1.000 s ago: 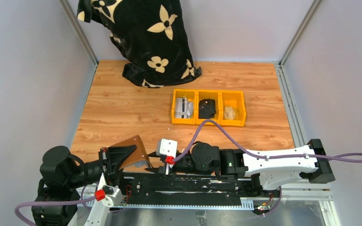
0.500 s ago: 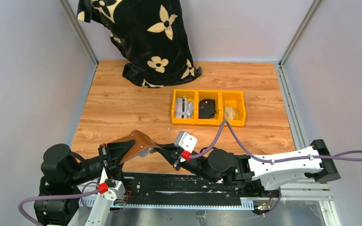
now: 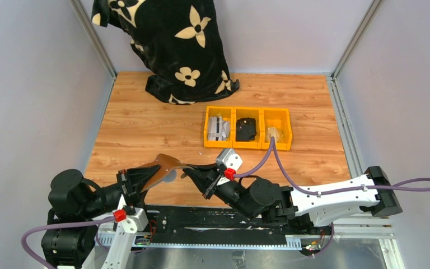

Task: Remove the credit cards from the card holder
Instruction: Remove the credit card from the card holder.

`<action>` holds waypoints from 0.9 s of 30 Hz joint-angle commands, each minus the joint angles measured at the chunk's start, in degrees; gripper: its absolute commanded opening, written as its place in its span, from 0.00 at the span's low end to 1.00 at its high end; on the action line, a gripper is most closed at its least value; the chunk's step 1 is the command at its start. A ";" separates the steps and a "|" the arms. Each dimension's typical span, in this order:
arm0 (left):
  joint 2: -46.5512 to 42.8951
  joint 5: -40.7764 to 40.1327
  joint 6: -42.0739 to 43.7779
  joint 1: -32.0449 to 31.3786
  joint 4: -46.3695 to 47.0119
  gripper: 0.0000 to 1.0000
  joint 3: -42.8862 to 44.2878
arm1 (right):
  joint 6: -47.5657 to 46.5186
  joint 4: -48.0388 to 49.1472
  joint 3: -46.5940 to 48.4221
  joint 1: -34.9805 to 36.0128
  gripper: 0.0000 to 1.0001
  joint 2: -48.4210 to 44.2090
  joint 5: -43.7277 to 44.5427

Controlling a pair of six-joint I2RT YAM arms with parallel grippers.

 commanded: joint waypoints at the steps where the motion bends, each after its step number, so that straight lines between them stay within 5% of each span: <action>1: -0.15 12.01 -6.25 -0.48 -3.23 0.00 0.65 | 3.08 15.38 3.38 -1.47 0.00 1.62 6.95; 5: 0.73 11.19 -9.34 -0.48 -3.25 0.00 1.80 | 1.19 13.60 3.71 -1.61 0.11 1.29 -0.08; 10: 2.53 10.12 -14.43 -0.48 -3.12 0.00 3.35 | -2.64 1.01 4.09 -3.98 0.66 -3.72 -18.12; 17: 8.38 14.78 -26.32 -0.48 -3.18 0.00 7.68 | -2.28 -20.77 6.36 -7.14 0.69 -12.34 -28.72; 22: 10.25 17.80 -27.61 -0.48 -3.19 0.00 10.35 | -3.67 -23.81 2.64 -7.59 0.67 -20.26 -38.15; 27: 11.02 20.10 -27.20 -0.48 -3.27 0.00 11.46 | -4.45 -27.70 4.16 -7.59 0.71 -21.22 -38.65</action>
